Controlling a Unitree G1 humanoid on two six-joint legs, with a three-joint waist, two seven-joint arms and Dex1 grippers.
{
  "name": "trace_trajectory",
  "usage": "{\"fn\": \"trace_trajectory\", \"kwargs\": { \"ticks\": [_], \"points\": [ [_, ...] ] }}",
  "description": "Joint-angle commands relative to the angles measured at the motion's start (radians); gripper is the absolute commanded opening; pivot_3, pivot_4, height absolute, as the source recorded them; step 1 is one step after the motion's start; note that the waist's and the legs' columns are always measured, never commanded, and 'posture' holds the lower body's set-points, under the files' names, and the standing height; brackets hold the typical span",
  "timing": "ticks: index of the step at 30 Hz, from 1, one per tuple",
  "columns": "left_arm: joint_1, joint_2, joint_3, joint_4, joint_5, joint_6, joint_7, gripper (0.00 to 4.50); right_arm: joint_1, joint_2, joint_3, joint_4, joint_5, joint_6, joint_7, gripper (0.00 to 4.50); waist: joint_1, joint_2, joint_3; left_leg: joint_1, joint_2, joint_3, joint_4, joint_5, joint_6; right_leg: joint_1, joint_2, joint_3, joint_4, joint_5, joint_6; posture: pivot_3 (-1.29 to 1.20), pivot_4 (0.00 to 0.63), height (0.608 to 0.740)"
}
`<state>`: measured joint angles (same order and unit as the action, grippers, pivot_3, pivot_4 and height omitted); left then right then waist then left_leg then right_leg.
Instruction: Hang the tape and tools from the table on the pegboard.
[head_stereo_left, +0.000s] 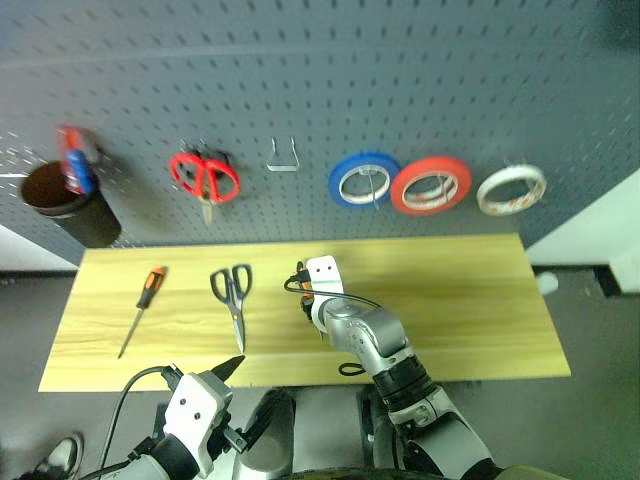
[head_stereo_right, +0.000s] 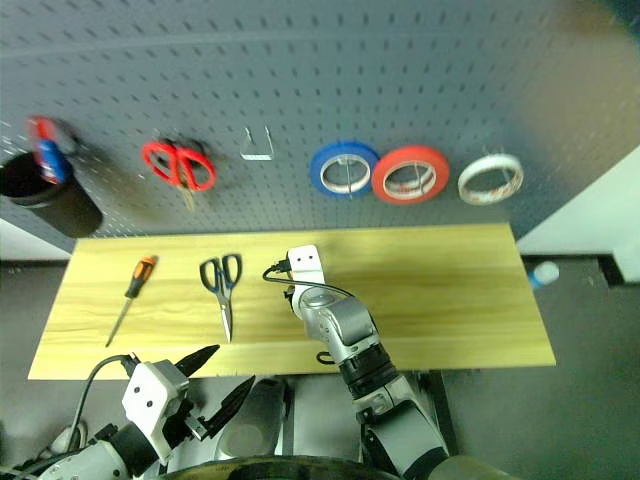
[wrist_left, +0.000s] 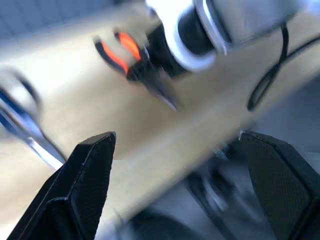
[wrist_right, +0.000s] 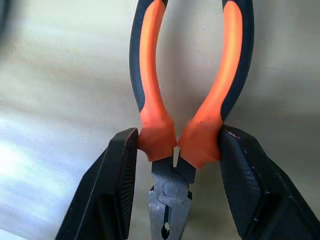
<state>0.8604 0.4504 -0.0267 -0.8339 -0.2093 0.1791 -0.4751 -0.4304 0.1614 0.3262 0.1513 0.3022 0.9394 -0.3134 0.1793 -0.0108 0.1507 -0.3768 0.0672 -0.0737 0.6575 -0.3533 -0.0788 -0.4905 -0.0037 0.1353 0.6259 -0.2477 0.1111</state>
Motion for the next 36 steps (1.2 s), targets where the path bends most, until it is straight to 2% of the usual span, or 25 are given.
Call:
{"fn": "trace_trajectory", "kwargs": {
  "ticks": [1,4,8,11,17,24,28,31,36],
  "points": [
    [-0.003,-0.001,-0.007,-0.001,-0.007,-0.014,-0.007,4.14,-0.029,0.166,0.015,-0.053,0.029,0.014,0.043,2.05,0.002,-0.002,-0.013,0.002,-0.001,0.002,-0.010,0.000,0.000,0.000,-0.002,-0.001,-0.002,0.001,-0.001,0.49,0.000,0.720],
    [-0.023,-0.001,-0.006,0.014,-0.008,-0.015,-0.013,4.14,-0.015,0.142,0.024,-0.096,0.039,0.041,0.067,2.05,0.000,-0.002,-0.021,0.002,-0.001,0.004,-0.009,0.002,-0.004,0.004,-0.006,-0.003,-0.007,0.007,-0.007,0.48,0.000,0.720],
    [-0.053,0.001,-0.006,0.035,-0.011,-0.015,-0.024,4.14,-0.003,0.121,0.029,-0.139,0.042,0.064,0.088,2.05,-0.007,-0.007,-0.031,0.010,-0.002,0.003,-0.004,0.008,-0.013,0.018,-0.006,-0.003,-0.014,0.017,-0.007,0.47,0.000,0.720],
    [-0.075,0.003,-0.004,0.048,-0.014,-0.016,-0.034,4.14,0.007,0.097,0.036,-0.163,0.039,0.066,0.113,2.05,-0.009,-0.011,-0.041,0.023,-0.001,0.003,-0.003,0.007,-0.013,0.030,-0.006,-0.003,-0.014,0.018,-0.007,0.47,0.000,0.720],
    [-0.132,0.006,0.009,0.086,-0.026,-0.038,-0.063,4.14,0.055,-0.009,0.033,-0.276,0.043,0.077,0.207,2.05,-0.005,-0.009,-0.054,0.023,-0.002,0.002,-0.003,0.008,-0.013,0.030,-0.006,-0.004,-0.012,0.018,-0.007,0.45,0.000,0.720],
    [-0.231,0.001,0.001,0.151,-0.031,-0.059,-0.084,4.14,0.095,-0.070,0.014,-0.325,-0.004,0.045,0.250,2.05,-0.004,-0.007,-0.076,0.024,-0.002,0.001,-0.003,0.008,-0.014,0.031,-0.006,-0.004,-0.011,0.018,-0.007,0.42,0.000,0.720],
    [-0.263,-0.001,0.004,0.177,-0.034,-0.063,-0.094,4.14,0.092,-0.072,0.002,-0.322,-0.026,0.029,0.268,2.05,-0.007,-0.006,-0.079,0.029,-0.002,0.001,-0.003,0.008,-0.014,0.035,-0.006,-0.004,-0.007,0.018,-0.007,0.41,0.000,0.720],
    [-0.275,-0.004,-0.001,0.190,-0.031,-0.071,-0.098,4.14,0.087,-0.077,-0.015,-0.325,-0.041,0.015,0.280,2.05,-0.007,-0.005,-0.079,0.039,-0.002,0.001,-0.005,0.008,-0.014,0.045,-0.006,-0.004,-0.009,0.017,-0.007,0.40,0.000,0.720],
    [-0.301,-0.009,-0.004,0.215,-0.032,-0.087,-0.105,4.14,0.086,-0.083,-0.026,-0.335,-0.062,-0.003,0.304,2.05,-0.007,-0.005,-0.083,0.040,-0.002,0.001,-0.004,0.008,-0.014,0.047,-0.006,-0.004,-0.010,0.017,-0.006,0.40,0.000,0.720]
  ]
}}
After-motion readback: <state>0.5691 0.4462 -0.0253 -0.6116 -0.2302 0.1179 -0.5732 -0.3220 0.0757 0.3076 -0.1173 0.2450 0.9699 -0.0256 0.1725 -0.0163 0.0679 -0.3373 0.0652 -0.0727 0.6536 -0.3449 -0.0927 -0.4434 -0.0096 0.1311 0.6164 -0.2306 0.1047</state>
